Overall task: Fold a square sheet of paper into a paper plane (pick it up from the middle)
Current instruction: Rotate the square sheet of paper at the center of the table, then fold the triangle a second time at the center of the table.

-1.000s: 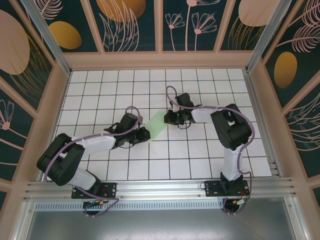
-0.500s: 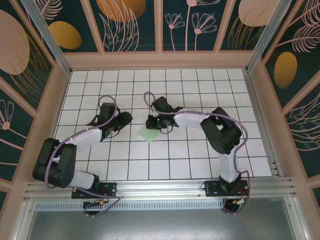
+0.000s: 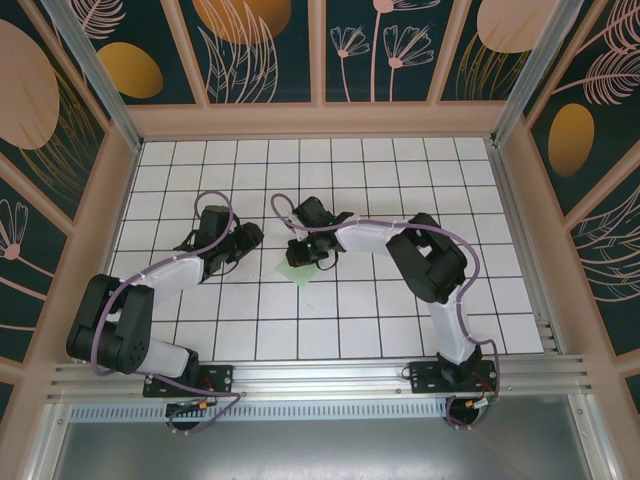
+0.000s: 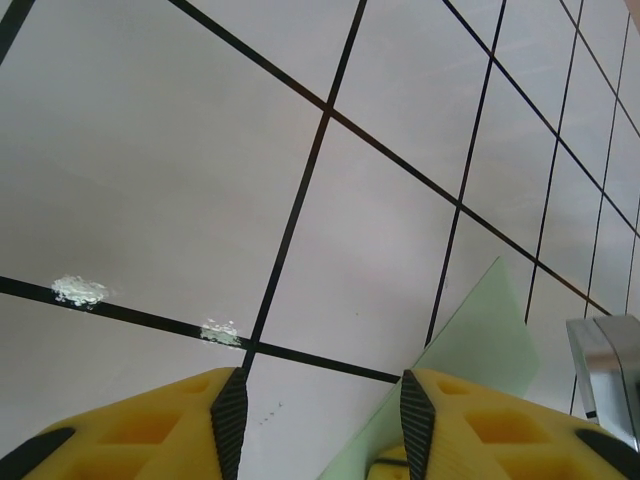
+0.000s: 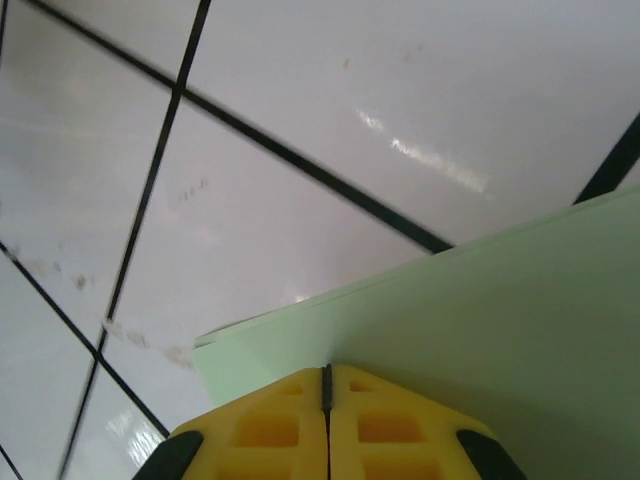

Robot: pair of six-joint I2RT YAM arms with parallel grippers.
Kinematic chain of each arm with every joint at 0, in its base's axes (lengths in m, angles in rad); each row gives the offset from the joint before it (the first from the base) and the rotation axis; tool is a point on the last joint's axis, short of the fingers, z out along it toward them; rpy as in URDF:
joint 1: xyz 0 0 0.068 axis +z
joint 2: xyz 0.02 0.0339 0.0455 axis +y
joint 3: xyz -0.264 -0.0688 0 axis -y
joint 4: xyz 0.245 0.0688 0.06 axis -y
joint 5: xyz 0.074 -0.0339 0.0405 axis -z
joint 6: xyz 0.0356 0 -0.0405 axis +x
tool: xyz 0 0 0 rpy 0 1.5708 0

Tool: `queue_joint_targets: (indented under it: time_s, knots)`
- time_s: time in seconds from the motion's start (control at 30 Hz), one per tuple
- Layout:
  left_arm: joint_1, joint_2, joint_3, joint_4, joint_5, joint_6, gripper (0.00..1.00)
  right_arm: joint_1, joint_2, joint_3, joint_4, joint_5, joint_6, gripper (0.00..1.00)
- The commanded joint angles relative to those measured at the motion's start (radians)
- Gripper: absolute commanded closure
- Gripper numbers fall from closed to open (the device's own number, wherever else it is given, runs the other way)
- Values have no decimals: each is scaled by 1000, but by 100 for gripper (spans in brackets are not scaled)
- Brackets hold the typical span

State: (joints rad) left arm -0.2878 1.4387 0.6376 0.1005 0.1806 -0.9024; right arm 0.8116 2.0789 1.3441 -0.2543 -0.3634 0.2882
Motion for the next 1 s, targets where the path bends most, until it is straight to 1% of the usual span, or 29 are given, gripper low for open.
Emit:
queue_joint_targets:
  time_s: [0.0,0.1,0.17,0.27,0.33,0.37,0.43,0.57,0.73,0.8,0.87,0.97]
  knots:
    - [7,3,-6,3,-2,10,51,-11,-61,-92,-214,27,-178,93]
    - [8,10,-7,17,31,17,49,-48,-148,-112,-173,47,-172,92]
    - [6,17,-4,26,61,28,48,-80,-199,-114,-109,68,-87,90]
    - [7,20,-4,38,104,41,46,-119,-230,-140,-25,143,115,78]
    - [5,19,-7,42,127,49,45,-124,-227,-165,11,201,206,67]
    - [4,19,-8,44,139,51,45,-121,-222,-175,36,201,230,66]
    - [-3,22,-9,44,164,58,44,-116,-204,-174,61,209,272,64]
    - [-33,31,-7,46,208,61,43,-126,-154,-131,59,236,328,62]
    - [-60,58,14,7,198,89,42,-150,-97,-91,57,262,358,63]
    - [-75,70,19,8,209,88,42,-160,-86,-92,64,262,364,63]
    - [-97,81,23,11,217,82,41,-175,-76,-101,75,237,373,67]
    - [-126,94,27,-1,226,74,41,-195,-70,-139,104,203,397,67]
